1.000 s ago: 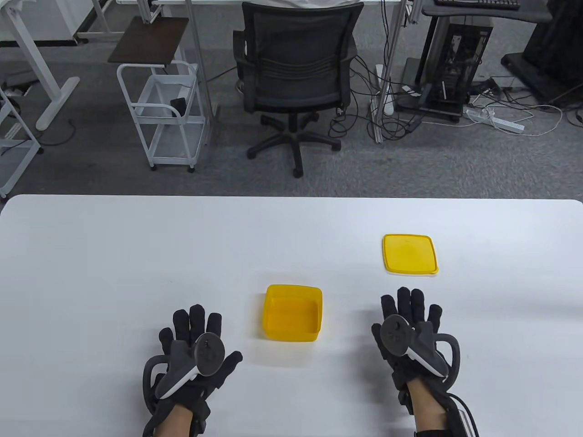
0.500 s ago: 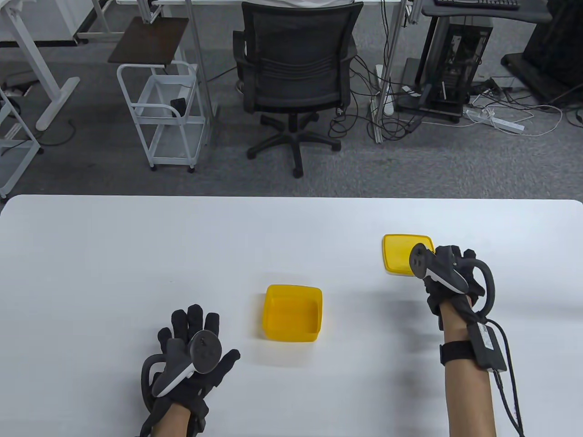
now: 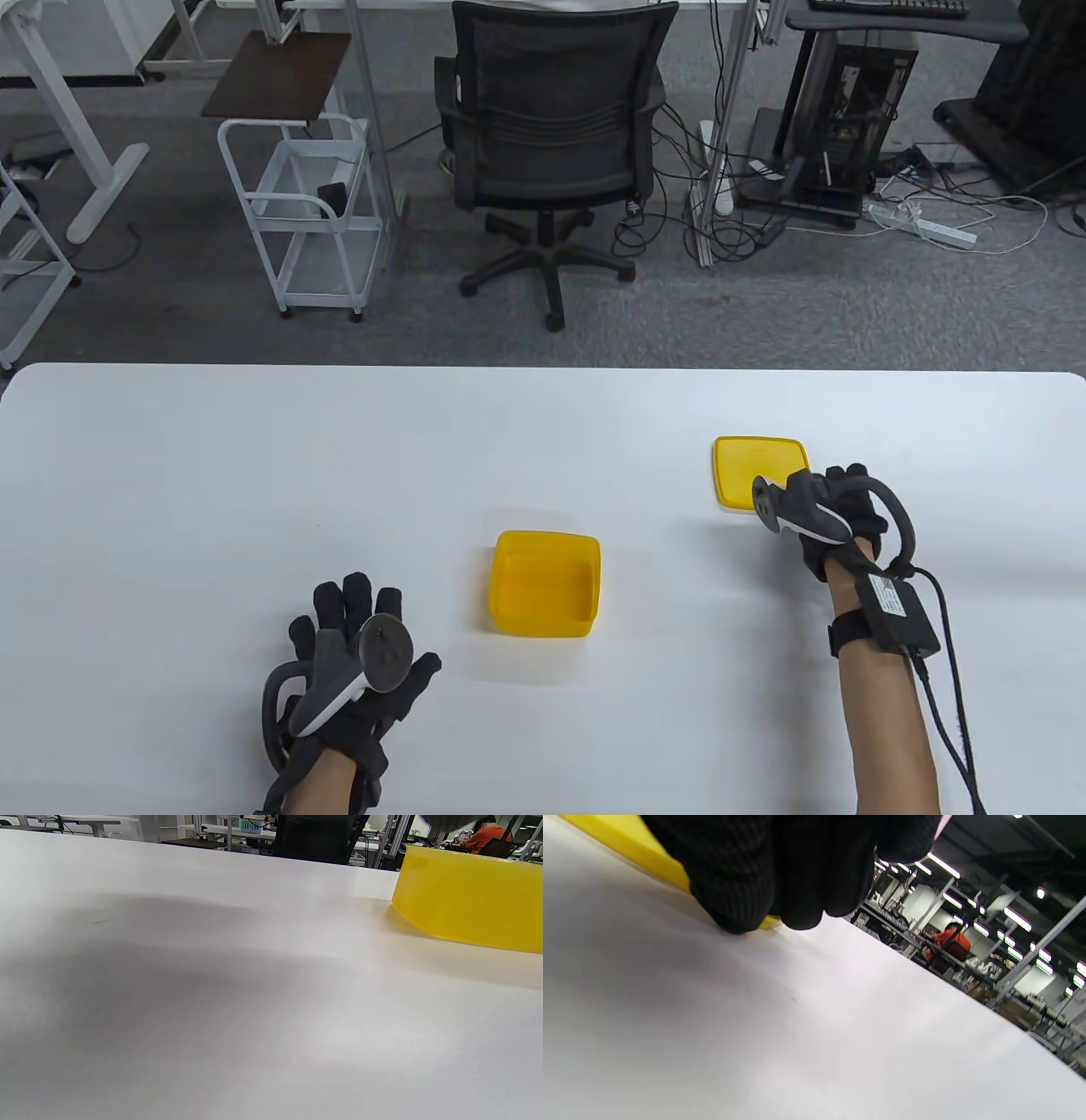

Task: Cover the plastic food container

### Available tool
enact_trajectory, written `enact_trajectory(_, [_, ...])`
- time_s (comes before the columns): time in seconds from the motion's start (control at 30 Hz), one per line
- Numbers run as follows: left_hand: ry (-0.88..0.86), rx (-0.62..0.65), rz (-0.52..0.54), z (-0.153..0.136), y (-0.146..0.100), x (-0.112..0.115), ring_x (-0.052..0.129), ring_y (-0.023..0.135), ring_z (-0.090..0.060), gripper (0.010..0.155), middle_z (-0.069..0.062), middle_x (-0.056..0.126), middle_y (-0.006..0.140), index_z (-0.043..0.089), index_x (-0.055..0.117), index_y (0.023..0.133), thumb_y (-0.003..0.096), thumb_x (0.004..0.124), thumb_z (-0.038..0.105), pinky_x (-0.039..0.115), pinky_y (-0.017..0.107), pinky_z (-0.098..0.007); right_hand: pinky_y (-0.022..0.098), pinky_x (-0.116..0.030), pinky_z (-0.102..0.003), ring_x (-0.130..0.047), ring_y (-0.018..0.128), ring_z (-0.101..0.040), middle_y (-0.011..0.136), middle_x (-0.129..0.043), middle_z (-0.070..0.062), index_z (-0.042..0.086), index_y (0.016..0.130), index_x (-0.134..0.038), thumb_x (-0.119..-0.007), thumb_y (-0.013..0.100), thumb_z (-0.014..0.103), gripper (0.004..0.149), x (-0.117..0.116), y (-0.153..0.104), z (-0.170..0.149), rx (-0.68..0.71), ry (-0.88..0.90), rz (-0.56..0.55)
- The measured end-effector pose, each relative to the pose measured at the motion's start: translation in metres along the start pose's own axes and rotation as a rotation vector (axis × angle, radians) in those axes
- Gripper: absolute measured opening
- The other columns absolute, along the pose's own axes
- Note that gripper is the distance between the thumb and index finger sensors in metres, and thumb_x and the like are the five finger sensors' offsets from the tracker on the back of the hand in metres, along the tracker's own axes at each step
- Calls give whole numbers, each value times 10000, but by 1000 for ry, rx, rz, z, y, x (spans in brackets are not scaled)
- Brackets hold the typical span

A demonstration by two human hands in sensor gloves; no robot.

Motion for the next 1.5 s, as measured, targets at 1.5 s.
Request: enact_trajectory(1.5, [-473,408,376,34,-30,-45,306,1145,-469,763,-197,300,1279,165,280,1172,583,547,569,302,821,-695,742,-694,-552,-886,736,-328,820,-920,-73,158,836,-830,-808,522,434,419,215,-153,26,461,1048,-211])
Point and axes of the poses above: the tracker on the back of each hand, its own z axis roughly to the thumb side, its own y axis roughly from the wrist to the fingertips, x = y × z, the point moved 3 cm from there along y, roughly from the wrist to the fingertips
